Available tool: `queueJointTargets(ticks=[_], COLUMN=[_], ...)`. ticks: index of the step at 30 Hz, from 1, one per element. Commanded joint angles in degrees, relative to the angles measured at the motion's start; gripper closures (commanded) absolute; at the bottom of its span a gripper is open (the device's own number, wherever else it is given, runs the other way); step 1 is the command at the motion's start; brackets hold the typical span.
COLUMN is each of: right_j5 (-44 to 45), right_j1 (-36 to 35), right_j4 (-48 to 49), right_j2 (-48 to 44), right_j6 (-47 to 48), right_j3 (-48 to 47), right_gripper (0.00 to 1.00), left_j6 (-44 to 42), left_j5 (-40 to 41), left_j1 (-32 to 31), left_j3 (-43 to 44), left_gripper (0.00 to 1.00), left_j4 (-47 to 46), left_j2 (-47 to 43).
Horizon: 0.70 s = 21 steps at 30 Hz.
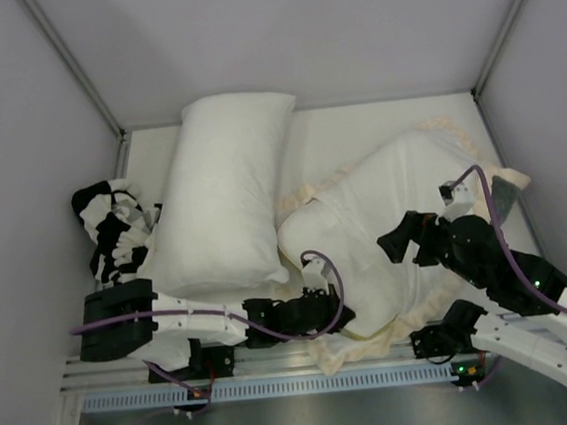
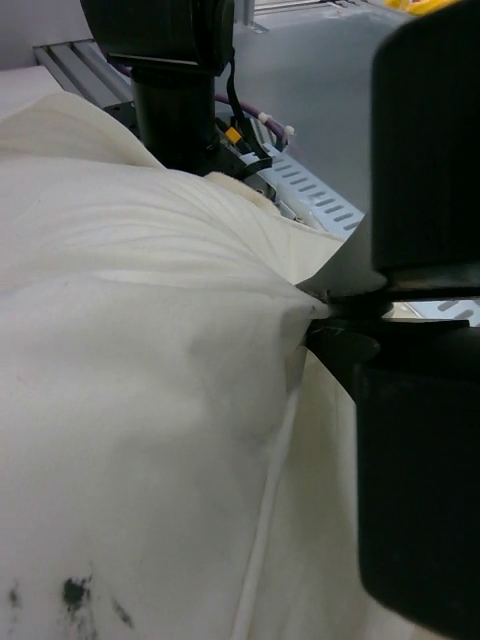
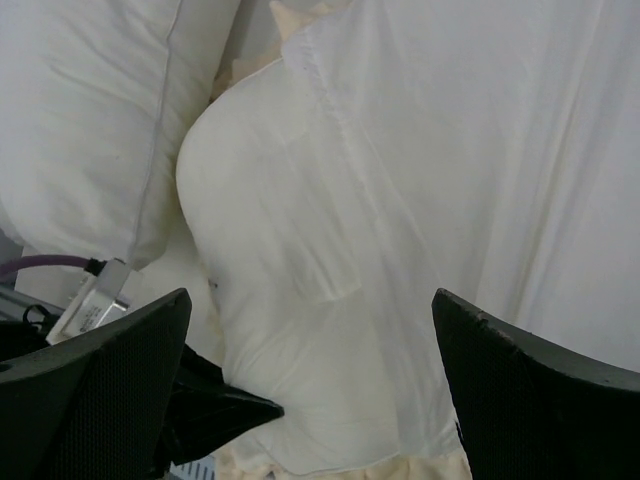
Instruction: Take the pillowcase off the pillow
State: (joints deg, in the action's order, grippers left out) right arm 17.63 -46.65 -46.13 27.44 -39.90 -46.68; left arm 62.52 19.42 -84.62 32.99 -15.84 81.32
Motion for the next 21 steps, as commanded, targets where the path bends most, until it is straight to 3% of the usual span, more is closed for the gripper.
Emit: queueJointTargets(ticks=[1, 15, 21], right_j5=[-0.8, -4.4, -9.9], right_j1=[-0.6, -0.6, -0.5], right_j4=[-0.5, 2.5, 6.7], right_j2=[1.2, 0.9, 1.6], right_j6=[-0.6, -4.5, -4.0], right_j3=[1.8, 8.4, 11.3], right_gripper=[0.0, 0.01, 0.24], left_j6=[-2.9, -12.2, -12.9], left_j5=[1.9, 12.1, 13.5], left_j1=[-0.3, 0.9, 0.9], left_j3=[0.3, 5.8, 5.8], left_gripper=[1.0, 1.0, 1.0], left_j4=[-2.8, 15.6, 18.4], left_j2=[-5.4, -26.1, -29.6])
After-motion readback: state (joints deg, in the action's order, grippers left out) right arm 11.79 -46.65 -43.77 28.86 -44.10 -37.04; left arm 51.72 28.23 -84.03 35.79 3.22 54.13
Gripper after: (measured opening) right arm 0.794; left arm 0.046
